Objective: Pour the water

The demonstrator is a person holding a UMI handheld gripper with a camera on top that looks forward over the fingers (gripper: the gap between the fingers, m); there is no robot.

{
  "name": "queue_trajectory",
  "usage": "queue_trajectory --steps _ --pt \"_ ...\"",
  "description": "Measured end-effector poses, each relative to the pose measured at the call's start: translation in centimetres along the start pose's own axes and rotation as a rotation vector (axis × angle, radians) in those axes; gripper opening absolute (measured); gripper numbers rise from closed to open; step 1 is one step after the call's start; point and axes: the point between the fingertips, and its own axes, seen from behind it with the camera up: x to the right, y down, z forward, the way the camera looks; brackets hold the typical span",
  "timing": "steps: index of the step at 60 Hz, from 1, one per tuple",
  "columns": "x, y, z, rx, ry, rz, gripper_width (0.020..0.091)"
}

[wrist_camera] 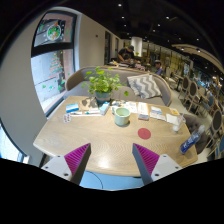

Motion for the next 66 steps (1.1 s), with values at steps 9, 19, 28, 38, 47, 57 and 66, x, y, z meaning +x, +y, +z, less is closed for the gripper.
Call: queue_trajectory --steps 9,19,28,38,47,57,66 --pt "5.7 2.4 0.0 -0.007 0.056 0.033 0.0855" --pt "14.1 5.3 -0.3 0.013 0.095 0.073 0.0857" --pt "24.2 8.2 -0.2 0.024 0.176 0.088 0.0855" --pt "35.5 10.4 1.3 0.053 0.237 0.13 0.0855" --pt "43.6 10.9 4.7 0.08 0.271 0.15 0.0853" --pt "47.6 10.0 10.4 0.115 0.227 0.218 0.0854" --pt "48.8 8.8 14.4 0.143 0.205 0.22 0.0783"
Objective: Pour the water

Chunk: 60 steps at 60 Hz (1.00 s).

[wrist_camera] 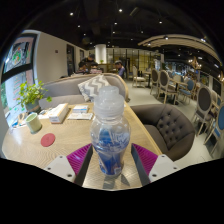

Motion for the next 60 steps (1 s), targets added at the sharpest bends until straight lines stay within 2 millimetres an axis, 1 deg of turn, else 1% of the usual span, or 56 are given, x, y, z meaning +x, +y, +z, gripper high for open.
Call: queue_trajectory --steps 5,7,10,12,17,19,20,21,22,23,25,26,31,35,36,37,42,47,49,54,56,60 --pt "0.1 -0.1 1.2 0.019 -0.001 0.002 0.0687" --pt "0.2 -0.2 1.9 0.018 -0.009 0.008 0.0629" --pt "-0.3 -0.3 2.6 0.028 -0.016 0.017 0.0527" --pt "-0.4 -0.4 2.7 0.033 -0.015 0.022 0.0525" --pt "-0.4 -0.6 2.7 0.048 -0.014 -0.001 0.0483" --pt "-0.4 -0.7 2.6 0.053 -0.011 -0.004 0.0455" --pt "-0.4 -0.8 2.6 0.055 -0.007 -0.008 0.0452" --pt "-0.4 -0.8 2.7 0.057 -0.004 -0.015 0.0421" --pt "-0.5 -0.8 2.7 0.056 0.001 -0.022 0.0419" --pt "-0.6 -0.8 2.7 0.056 0.003 -0.028 0.0394" --pt "-0.8 -0.9 2.8 0.048 0.011 -0.042 0.0389" --pt "-0.9 -0.9 2.9 0.044 0.016 -0.05 0.0361" --pt "-1.2 -1.3 3.3 0.024 0.052 -0.094 0.036" --pt "-1.6 -2.4 3.2 0.029 0.08 -0.128 0.0361" --pt "-1.3 -2.5 2.8 0.03 0.084 -0.14 0.0361" --pt "-1.4 -2.8 2.8 0.032 0.095 -0.15 0.036" --pt "-2.3 -5.4 2.4 0.051 0.125 -0.201 0.0361" --pt "-3.5 -8.7 2.1 0.072 0.189 -0.28 0.0361" --pt "-3.9 -10.4 2.1 0.086 0.216 -0.318 0.036" --pt "-6.4 -14.4 2.1 0.122 0.292 -0.447 0.0361" --pt "-7.2 -16.4 2.0 0.138 0.325 -0.509 0.036" --pt "-10.1 -19.9 2.5 0.172 0.388 -0.662 0.036"
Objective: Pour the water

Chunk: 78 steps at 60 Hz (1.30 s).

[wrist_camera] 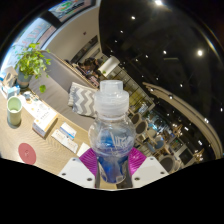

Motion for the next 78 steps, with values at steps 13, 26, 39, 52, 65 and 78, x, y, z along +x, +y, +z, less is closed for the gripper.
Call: queue_trajectory --steps 13,26,39,52,65,78 --pt "-6.6 -14.2 1.5 0.169 0.146 -0.629 0.0358" --pt "-18.2 -19.4 2.8 0.309 0.187 -1.208 0.0357" --pt "-25.2 -18.4 3.9 0.336 0.176 -1.555 0.0355" --pt "-24.1 -18.3 3.5 0.281 0.107 -1.385 0.0357" --pt "-17.7 -18.8 0.5 0.194 -0.052 -0.706 0.036" --pt "-17.6 -15.5 -3.1 0.153 -0.381 -0.009 0.0362"
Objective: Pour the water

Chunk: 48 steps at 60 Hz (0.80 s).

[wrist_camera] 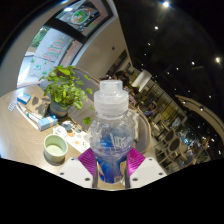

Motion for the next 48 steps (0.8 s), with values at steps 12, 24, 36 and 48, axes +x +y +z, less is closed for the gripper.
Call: queue_trajectory --steps 12,24,36,48 --pt "-5.5 6.0 0.3 -0.012 -0.189 0.375 0.0361" --pt "-9.7 11.2 0.9 -0.058 -0.272 0.5 0.0364" --pt "-10.5 13.4 0.8 -0.01 -0.288 0.57 0.0436" --pt "-11.0 14.7 0.5 -0.07 -0.308 0.622 0.062"
